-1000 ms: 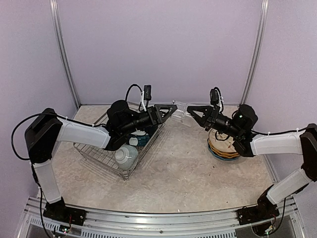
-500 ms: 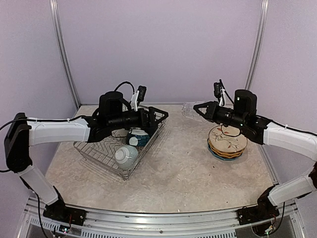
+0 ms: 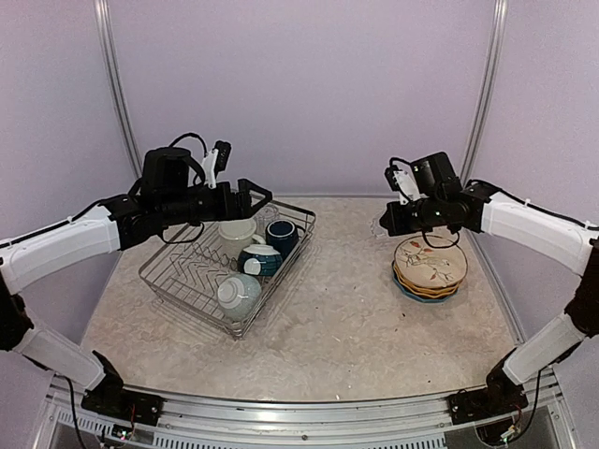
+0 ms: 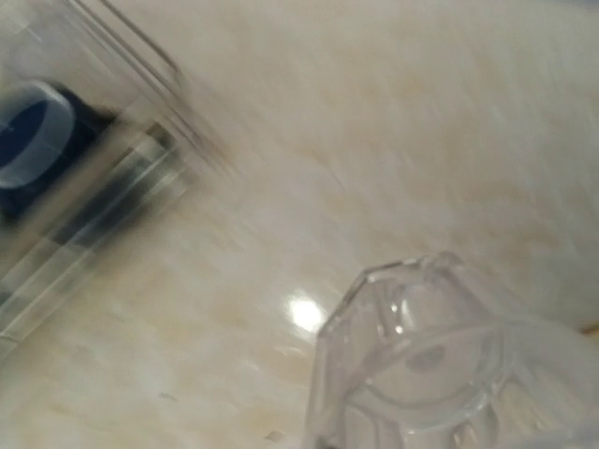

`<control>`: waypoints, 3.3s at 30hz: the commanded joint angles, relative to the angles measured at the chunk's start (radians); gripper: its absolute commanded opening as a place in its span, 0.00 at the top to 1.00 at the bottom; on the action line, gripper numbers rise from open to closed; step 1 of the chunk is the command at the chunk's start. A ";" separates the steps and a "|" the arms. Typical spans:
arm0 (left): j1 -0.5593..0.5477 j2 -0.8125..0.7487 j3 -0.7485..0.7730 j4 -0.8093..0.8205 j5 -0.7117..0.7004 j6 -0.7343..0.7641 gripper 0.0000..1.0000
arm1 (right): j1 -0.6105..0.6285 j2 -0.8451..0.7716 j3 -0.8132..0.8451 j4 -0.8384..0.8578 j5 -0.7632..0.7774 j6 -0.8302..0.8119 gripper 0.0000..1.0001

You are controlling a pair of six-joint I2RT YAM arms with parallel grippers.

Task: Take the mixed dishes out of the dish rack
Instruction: Place the cup at the center of the board, then grab the cup from the dish rack.

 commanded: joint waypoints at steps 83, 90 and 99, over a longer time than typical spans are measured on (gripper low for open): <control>0.143 1.064 1.352 -0.886 -0.165 0.373 0.62 | 0.071 -0.076 -0.068 -0.224 0.082 0.018 0.32; 0.118 0.912 1.336 -0.928 -0.197 0.384 0.73 | 0.072 -0.095 -0.087 -0.189 0.073 0.025 0.32; 0.102 0.689 1.205 -0.915 -0.124 0.323 0.77 | 0.071 -0.106 -0.130 -0.056 0.015 0.054 0.32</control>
